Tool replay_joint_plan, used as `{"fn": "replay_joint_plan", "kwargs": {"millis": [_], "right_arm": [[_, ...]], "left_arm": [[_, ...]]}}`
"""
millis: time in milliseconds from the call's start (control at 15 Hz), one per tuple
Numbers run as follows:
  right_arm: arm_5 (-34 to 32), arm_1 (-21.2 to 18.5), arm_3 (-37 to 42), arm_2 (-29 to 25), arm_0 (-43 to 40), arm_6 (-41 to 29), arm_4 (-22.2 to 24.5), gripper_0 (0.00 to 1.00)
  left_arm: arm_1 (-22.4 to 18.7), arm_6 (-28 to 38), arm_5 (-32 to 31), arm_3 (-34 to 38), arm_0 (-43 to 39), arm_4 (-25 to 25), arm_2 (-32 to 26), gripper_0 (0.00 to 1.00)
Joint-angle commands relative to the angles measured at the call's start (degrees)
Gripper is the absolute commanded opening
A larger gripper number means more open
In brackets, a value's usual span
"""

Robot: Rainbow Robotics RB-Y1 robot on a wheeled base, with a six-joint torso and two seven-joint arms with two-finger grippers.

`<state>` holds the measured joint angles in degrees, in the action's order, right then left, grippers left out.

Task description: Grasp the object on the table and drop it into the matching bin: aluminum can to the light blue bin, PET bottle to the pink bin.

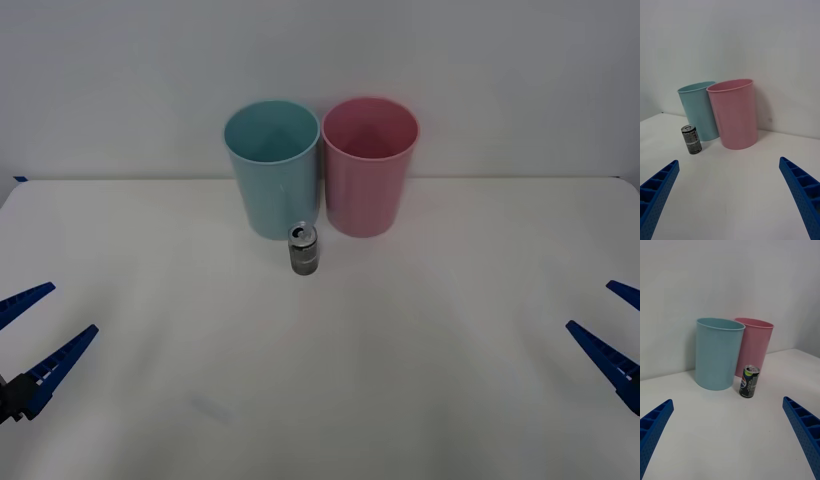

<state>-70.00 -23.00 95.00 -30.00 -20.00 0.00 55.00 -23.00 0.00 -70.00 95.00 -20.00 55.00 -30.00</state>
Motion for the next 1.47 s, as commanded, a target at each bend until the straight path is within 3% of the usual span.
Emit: {"fn": "replay_joint_plan", "kwargs": {"millis": [67, 533, 1467], "right_arm": [[0.13, -0.03, -0.61, -0.41, 0.14, -0.09, 0.29, 0.92], [2.32, -2.31, -0.25, 3.19, 0.58, 0.62, 0.29, 0.92], [22.8, -3.98, -0.34, 24.81, 7.35, 5.27, 4.15, 0.92]], "left_arm": [[0.0, 0.0, 0.0, 0.0, 0.0, 0.0, 0.0, 1.0], [0.0, 0.0, 0.0, 0.0, 0.0, 0.0, 0.0, 1.0], [0.0, 0.0, 0.0, 0.0, 0.0, 0.0, 0.0, 1.0]]}}
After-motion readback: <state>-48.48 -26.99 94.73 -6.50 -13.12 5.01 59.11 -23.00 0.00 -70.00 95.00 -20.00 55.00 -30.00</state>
